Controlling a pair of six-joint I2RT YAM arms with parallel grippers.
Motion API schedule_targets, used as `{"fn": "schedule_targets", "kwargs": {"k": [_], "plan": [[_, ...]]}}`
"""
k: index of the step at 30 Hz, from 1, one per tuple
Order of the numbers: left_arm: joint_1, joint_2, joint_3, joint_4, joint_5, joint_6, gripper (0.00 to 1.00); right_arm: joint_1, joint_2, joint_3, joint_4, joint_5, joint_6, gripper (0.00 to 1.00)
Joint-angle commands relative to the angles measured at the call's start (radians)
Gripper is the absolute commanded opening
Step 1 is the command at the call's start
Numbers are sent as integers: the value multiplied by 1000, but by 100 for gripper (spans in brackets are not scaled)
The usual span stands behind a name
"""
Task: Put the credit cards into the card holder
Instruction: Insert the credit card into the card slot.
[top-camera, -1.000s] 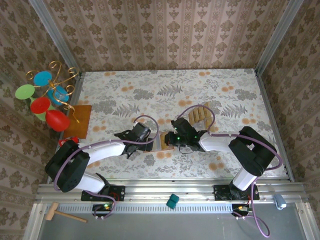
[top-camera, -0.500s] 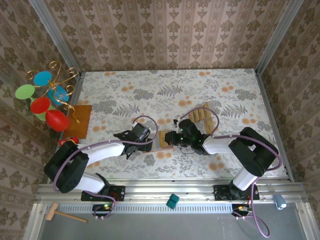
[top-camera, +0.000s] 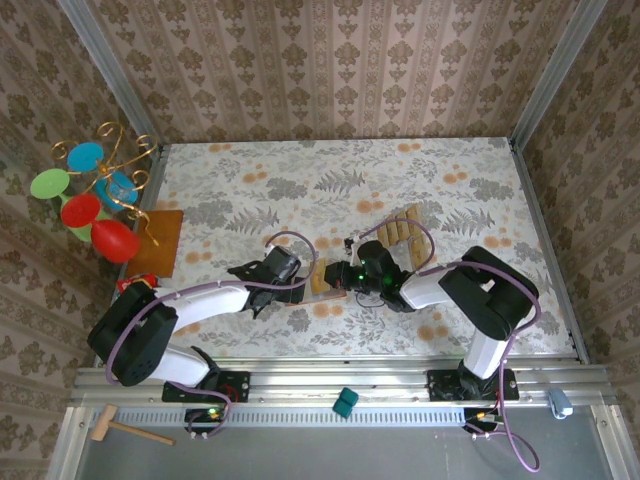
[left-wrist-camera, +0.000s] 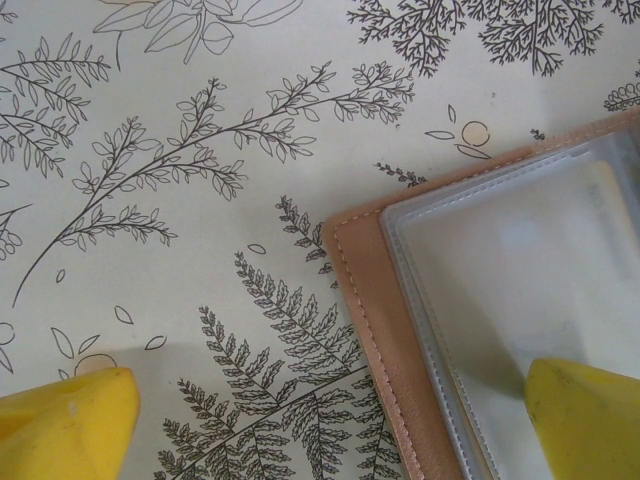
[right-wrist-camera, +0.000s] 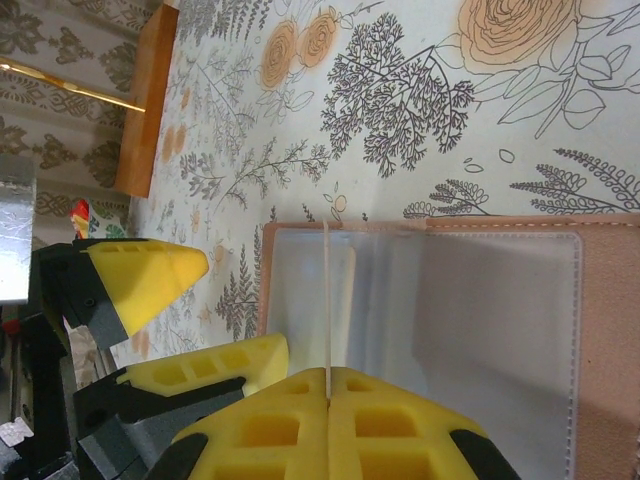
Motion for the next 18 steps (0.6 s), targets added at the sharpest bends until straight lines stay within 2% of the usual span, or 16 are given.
{"fn": "schedule_targets", "kwargs": {"k": [1,18], "plan": [[-5,-8,-18,-42,-19,-12,100,-4,25,-10,64,-13,15,0],[-7,-3,-15,-41,-18,-12,100,-9,75,-32,144,-11,51,0]]}}
